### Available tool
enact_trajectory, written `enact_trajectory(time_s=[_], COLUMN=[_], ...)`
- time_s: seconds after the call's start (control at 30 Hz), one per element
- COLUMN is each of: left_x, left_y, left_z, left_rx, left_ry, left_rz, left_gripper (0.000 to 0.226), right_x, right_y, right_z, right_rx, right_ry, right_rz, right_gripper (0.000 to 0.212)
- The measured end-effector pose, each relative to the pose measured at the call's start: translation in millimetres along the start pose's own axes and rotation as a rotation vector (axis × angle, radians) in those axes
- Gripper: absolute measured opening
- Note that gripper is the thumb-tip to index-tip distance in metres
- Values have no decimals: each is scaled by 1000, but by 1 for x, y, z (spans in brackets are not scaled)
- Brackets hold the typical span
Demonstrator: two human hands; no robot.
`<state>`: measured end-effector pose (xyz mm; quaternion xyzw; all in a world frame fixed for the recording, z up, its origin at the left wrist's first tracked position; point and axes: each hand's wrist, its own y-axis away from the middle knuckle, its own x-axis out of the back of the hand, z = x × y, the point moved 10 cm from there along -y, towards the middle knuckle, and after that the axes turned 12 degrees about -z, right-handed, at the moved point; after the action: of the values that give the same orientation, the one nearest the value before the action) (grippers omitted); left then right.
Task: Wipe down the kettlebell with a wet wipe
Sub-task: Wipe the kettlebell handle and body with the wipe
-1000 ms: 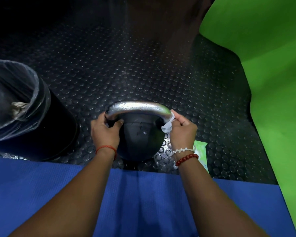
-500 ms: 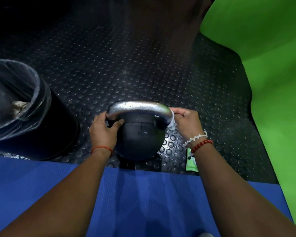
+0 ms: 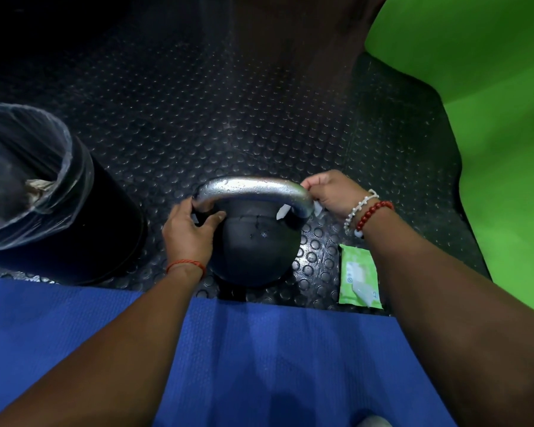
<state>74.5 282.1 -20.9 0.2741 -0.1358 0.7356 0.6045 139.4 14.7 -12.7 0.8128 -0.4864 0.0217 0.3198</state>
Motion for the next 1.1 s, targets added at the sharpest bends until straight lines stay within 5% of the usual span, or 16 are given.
enact_trajectory(time_s=[0.23, 0.37, 0.7, 1.1], left_x=[0, 0, 0, 1], left_y=[1, 1, -1, -4], left_z=[1, 0, 1, 2], left_rx=[2, 3, -15, -18], left_ry=[4, 9, -1, -27], left_rz=[2, -1, 4, -25], left_gripper=[23, 24, 25, 26], right_x=[0, -3, -24, -32], right_y=[-2, 3, 67, 92], right_z=[-5, 5, 25, 21], right_rx=[-16, -10, 75, -37], right_ry=[6, -182, -507, -447], right_rz=[-59, 6, 636, 943], right_gripper=[34, 20, 34, 27])
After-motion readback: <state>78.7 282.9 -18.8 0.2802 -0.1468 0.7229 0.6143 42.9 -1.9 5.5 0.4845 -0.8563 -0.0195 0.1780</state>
